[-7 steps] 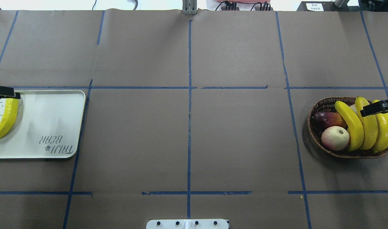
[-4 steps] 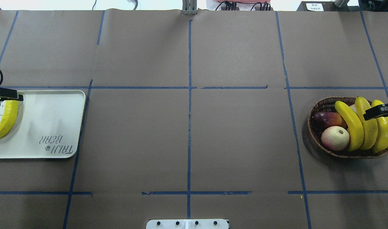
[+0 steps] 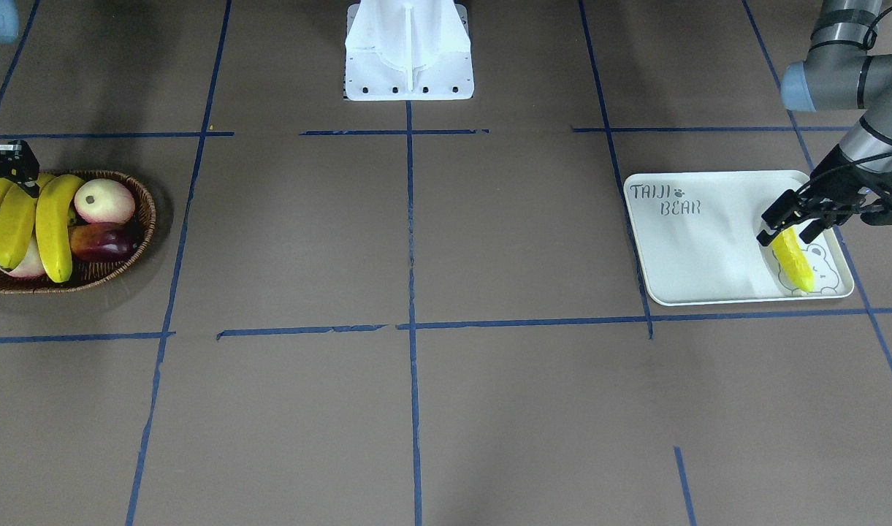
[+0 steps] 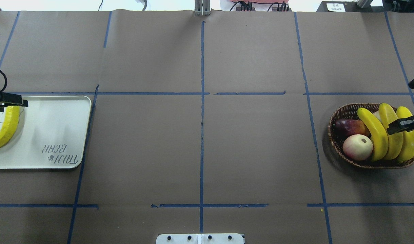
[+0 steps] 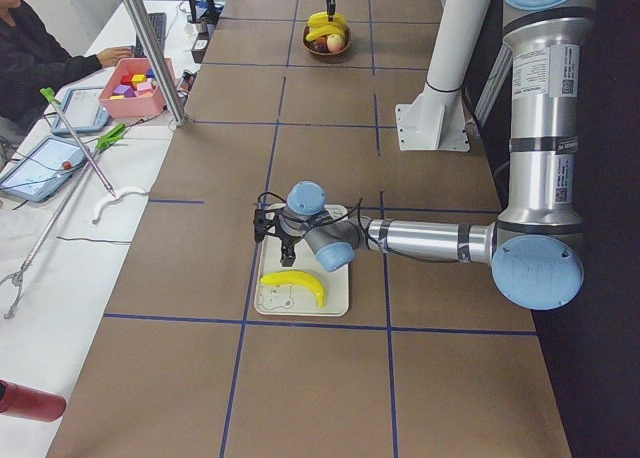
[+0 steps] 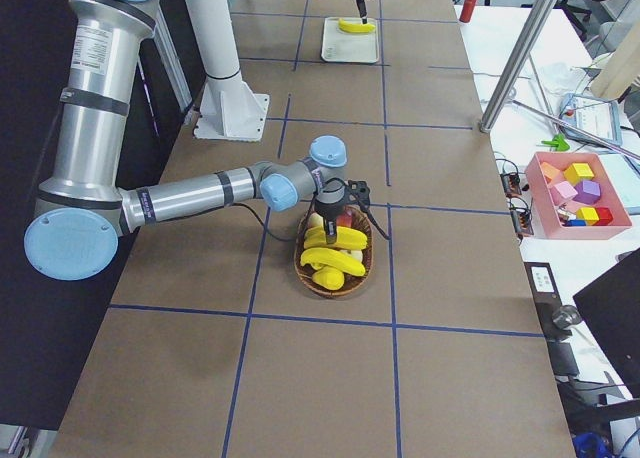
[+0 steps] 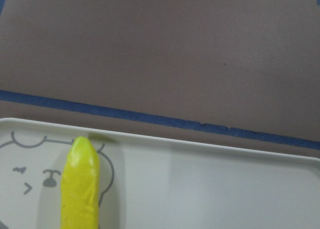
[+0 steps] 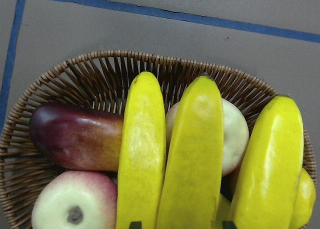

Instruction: Transfer all bananas from basket to plate

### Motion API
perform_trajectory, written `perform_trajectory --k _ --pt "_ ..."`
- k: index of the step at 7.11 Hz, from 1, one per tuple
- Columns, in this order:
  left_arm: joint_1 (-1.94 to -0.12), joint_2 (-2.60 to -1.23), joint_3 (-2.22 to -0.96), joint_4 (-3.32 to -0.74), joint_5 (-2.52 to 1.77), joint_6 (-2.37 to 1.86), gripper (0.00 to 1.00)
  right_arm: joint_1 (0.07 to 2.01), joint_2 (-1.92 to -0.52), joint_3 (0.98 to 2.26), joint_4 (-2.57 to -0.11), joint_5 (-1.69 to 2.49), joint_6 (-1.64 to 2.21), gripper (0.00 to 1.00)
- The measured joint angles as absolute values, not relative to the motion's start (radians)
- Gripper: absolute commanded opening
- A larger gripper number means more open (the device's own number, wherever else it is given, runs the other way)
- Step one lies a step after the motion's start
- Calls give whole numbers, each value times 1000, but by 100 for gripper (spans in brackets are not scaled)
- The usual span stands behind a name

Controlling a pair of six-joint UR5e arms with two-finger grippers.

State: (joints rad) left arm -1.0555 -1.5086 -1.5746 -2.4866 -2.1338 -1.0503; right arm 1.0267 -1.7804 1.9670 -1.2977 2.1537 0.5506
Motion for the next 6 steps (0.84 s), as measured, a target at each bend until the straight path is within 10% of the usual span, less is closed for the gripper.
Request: perform_trajectory --k 3,5,6 --pt "-1055 -1511 -1570 -2487 -2134 -1050 99 1006 -1778 1950 -1298 2154 545 60" --pt "-1055 -1511 -1570 -2487 -2134 -1050 99 1004 -1778 1947 -1299 2154 545 10" --pt "-1055 -1512 -1572 -2487 -2134 -1050 99 1004 -1777 1945 -1299 2154 545 2"
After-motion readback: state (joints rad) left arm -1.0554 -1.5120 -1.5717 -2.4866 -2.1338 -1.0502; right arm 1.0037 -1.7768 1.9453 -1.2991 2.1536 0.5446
